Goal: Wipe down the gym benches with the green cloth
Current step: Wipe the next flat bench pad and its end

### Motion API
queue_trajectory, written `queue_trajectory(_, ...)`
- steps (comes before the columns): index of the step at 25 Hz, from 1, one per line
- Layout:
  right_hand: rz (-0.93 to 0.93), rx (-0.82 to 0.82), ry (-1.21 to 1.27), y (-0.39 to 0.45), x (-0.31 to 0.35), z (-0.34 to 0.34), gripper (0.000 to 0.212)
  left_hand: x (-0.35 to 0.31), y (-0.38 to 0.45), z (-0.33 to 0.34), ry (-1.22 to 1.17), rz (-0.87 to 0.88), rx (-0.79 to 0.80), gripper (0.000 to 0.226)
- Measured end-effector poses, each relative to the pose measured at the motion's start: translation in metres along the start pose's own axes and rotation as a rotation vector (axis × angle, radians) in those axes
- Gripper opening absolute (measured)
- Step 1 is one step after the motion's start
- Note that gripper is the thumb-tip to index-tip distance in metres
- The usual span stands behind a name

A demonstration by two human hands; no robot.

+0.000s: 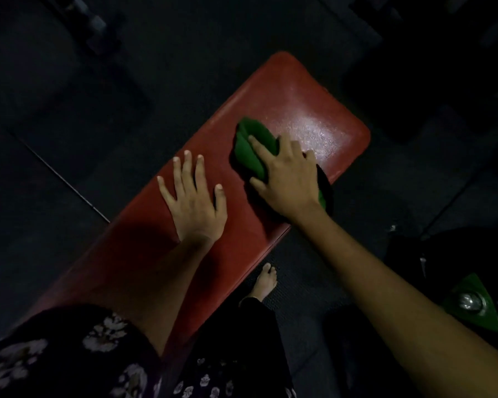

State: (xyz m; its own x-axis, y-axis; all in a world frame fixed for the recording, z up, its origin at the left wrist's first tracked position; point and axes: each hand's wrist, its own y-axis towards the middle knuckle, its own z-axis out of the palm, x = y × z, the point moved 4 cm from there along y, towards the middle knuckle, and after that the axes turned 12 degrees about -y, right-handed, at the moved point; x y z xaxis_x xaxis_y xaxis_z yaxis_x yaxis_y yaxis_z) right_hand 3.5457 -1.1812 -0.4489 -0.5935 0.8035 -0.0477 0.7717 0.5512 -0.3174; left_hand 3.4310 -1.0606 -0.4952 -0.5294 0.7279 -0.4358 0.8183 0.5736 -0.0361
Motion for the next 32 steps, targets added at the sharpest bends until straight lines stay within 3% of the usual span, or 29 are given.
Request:
queue_trajectory(5, 0.304, 0.009, 0.021, 0.013, -0.063, -0.006, 0.068, -0.001, 0.008, 0.0, -0.003, 0.017, 0.002, 0.059)
queue_trajectory(8, 0.377, -0.023, 0.069, 0.069, -0.051, -0.021, 0.067, 0.0, 0.005, 0.002, -0.012, 0.021, 0.009, 0.059)
queue_trajectory(11, 0.08, -0.01, -0.019, 0.075, -0.001, -0.027, 0.068, 0.0, 0.004, 0.002, -0.006, 0.032, 0.0, 0.059)
queue_trajectory(14, -0.193, -0.016, -0.129, 0.02, 0.005, -0.008, 0.073, 0.0, 0.003, 0.003, -0.01, 0.044, -0.004, 0.059)
queue_trajectory(16, -0.112, -0.013, -0.087, 0.003, -0.027, -0.005, 0.073, -0.001, 0.007, 0.004, -0.017, 0.04, -0.003, 0.059)
queue_trajectory(18, 0.114, -0.039, -0.001, 0.015, -0.049, -0.011, 0.07, -0.002, 0.009, 0.004, -0.011, 0.036, 0.001, 0.06)
queue_trajectory(20, 0.244, -0.039, 0.018, 0.041, -0.038, -0.016, 0.069, -0.003, 0.008, 0.005, -0.009, 0.028, 0.023, 0.06)
queue_trajectory(23, 0.112, -0.057, -0.018, 0.053, 0.012, -0.015, 0.069, -0.001, 0.008, 0.002, -0.018, 0.013, 0.047, 0.06)
queue_trajectory(26, -0.03, -0.063, -0.112, 0.019, 0.025, -0.002, 0.069, 0.002, 0.008, -0.01, -0.192, 0.062, 0.068, 0.054)
queue_trajectory(29, 0.185, -0.067, -0.074, -0.009, 0.006, 0.003, 0.068, 0.027, -0.018, -0.031, -0.391, 0.129, 0.063, 0.051)
queue_trajectory(32, 0.319, -0.034, 0.07, 0.0, 0.022, -0.002, 0.066, 0.074, -0.068, -0.052, -0.267, 0.024, 0.012, 0.055)
